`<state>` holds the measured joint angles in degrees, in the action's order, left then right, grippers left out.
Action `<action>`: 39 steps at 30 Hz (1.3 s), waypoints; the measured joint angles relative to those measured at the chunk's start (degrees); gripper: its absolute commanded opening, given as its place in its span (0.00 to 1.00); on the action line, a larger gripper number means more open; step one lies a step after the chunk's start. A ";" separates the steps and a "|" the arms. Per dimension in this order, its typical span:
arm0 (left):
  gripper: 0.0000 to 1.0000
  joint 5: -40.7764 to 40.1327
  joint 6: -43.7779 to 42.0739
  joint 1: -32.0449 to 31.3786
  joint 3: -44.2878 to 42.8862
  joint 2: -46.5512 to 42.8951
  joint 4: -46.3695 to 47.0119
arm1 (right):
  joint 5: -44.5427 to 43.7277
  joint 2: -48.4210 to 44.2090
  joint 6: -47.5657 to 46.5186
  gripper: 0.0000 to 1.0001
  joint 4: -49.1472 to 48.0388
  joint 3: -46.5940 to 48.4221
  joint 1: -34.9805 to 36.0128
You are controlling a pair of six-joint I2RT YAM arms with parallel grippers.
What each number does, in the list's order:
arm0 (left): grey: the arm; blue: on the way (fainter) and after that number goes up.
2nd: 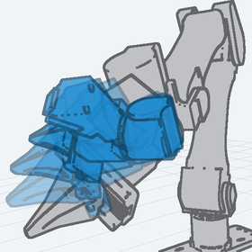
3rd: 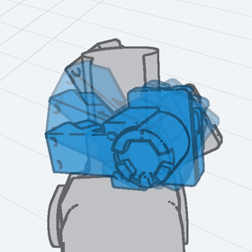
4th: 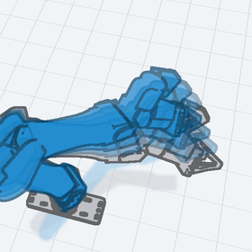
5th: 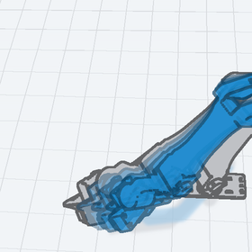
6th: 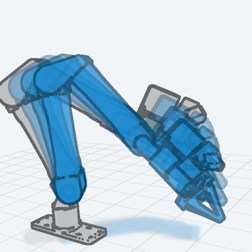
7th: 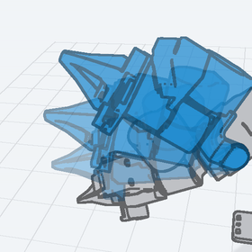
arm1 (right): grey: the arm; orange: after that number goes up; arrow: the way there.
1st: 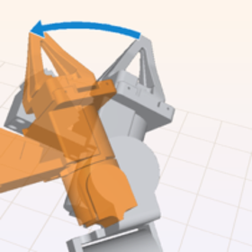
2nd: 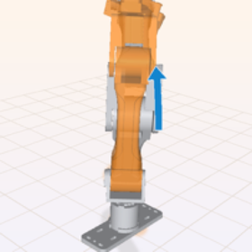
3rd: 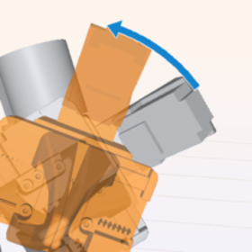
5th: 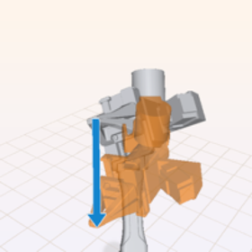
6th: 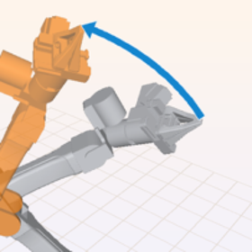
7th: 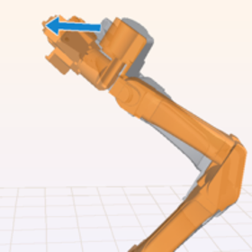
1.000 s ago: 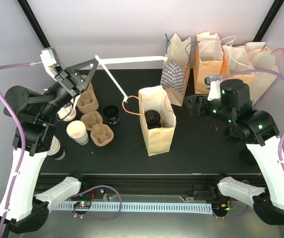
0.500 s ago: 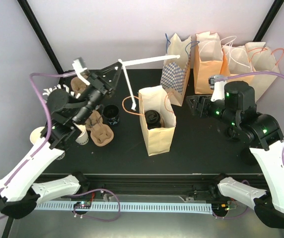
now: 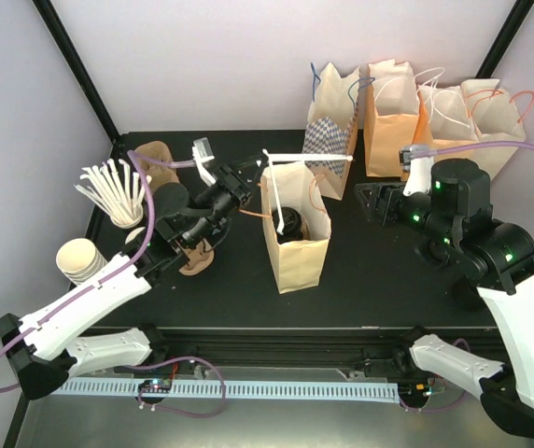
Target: Pack the takeout coffee
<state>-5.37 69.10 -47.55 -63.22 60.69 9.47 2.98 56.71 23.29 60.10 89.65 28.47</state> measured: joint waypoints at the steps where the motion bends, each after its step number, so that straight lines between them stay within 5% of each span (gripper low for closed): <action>1: 0.02 0.02 0.00 -0.44 1.09 -0.09 0.04 | 0.04 -0.09 0.00 0.69 0.02 0.00 0.00; 10: 0.03 -0.57 0.13 -1.07 12.41 -7.37 -0.50 | 0.15 -0.20 0.00 0.69 0.63 0.00 0.00; 31: 0.02 -5.57 -1.27 -0.85 19.67 -24.85 -8.87 | 0.59 2.23 0.87 0.69 -0.11 0.00 0.00; 39: 0.02 2.19 -4.22 1.38 19.61 -24.90 -10.60 | 0.92 3.10 1.09 0.69 -0.90 0.00 0.00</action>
<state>-3.18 64.88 -46.17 -43.62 35.79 -1.13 3.90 59.81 24.38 59.20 89.65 28.47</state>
